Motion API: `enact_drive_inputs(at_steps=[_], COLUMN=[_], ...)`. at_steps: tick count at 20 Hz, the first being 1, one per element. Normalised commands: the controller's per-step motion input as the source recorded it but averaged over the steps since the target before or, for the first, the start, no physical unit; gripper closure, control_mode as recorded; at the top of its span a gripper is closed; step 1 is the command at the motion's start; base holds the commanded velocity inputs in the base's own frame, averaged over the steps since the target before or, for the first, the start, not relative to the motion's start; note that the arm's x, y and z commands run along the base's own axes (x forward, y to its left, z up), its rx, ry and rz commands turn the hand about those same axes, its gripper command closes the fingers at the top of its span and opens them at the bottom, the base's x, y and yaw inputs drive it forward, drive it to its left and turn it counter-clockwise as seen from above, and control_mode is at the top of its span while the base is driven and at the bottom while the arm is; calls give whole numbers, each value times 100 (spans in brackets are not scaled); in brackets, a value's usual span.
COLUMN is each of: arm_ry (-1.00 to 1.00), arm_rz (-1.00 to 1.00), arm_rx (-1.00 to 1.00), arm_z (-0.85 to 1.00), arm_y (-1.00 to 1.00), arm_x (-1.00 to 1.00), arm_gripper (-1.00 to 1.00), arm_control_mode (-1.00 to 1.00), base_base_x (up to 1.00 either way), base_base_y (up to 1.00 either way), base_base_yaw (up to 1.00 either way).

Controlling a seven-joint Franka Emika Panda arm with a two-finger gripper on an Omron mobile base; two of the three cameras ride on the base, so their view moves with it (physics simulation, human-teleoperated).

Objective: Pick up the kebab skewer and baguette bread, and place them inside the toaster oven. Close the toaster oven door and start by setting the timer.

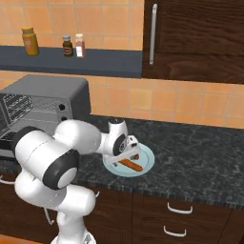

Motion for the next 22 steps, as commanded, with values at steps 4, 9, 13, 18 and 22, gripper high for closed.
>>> enact_drive_inputs(at_steps=[4, 9, 13, 18, 22], arm_ry=[0, -2, 0, -3, -1], arm_rz=[7, 9, 4, 15, 32], arm_rx=[0, 0, 0, 0, 0], arm_z=[-36, -12, -44, 41, 100], arm_y=[-6, -7, 0, 4, 70], arm_x=[35, 30, -17, -50, -51], arm_gripper=[-100, -100, 100, 100, 100], arm_control_mode=[-100, -100, -100, -100, -100], base_base_x=[0, 0, 0, 0, 0], base_base_y=[0, 0, 0, 0, 0], base_base_yaw=[0, 0, 0, 0, 0])
